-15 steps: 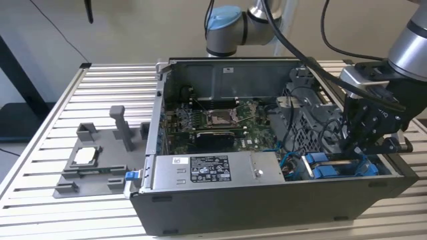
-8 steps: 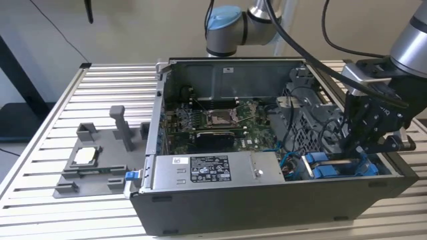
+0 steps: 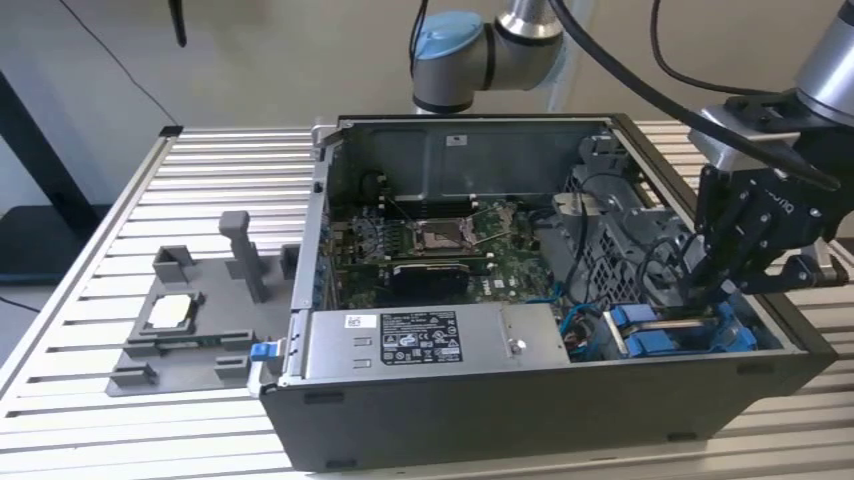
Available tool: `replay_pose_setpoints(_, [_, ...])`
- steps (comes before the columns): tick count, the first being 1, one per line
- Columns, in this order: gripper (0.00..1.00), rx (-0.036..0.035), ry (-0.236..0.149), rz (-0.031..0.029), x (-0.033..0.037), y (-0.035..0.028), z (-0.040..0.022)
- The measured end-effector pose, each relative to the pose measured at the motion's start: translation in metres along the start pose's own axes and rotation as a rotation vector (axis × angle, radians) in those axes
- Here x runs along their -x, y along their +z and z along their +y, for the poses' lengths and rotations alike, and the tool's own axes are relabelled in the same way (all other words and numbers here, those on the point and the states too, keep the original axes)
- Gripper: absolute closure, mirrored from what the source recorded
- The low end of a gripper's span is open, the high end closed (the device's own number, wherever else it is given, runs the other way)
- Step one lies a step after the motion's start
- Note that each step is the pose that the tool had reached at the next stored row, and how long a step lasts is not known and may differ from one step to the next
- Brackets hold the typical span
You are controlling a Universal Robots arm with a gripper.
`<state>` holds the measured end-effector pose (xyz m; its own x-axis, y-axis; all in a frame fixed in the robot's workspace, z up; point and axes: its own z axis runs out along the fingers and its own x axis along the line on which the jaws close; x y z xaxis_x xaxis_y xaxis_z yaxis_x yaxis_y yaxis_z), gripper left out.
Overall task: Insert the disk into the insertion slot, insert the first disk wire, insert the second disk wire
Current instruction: 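Insert the first disk wire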
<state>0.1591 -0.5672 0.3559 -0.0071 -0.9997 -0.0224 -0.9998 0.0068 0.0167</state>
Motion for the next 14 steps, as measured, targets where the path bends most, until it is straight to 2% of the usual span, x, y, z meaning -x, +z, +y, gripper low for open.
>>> replay_pose_setpoints(5, [0.73, 0.0000, 0.000, 0.0000, 0.0006, -0.0119, 0.0002])
replay_pose_setpoints(9, [0.73, 0.0000, 0.000, 0.0001, 0.0014, -0.0186, 0.0003])
replay_pose_setpoints(14, [0.73, -0.0003, 0.000, -0.0001, 0.0046, -0.0204, 0.0003])
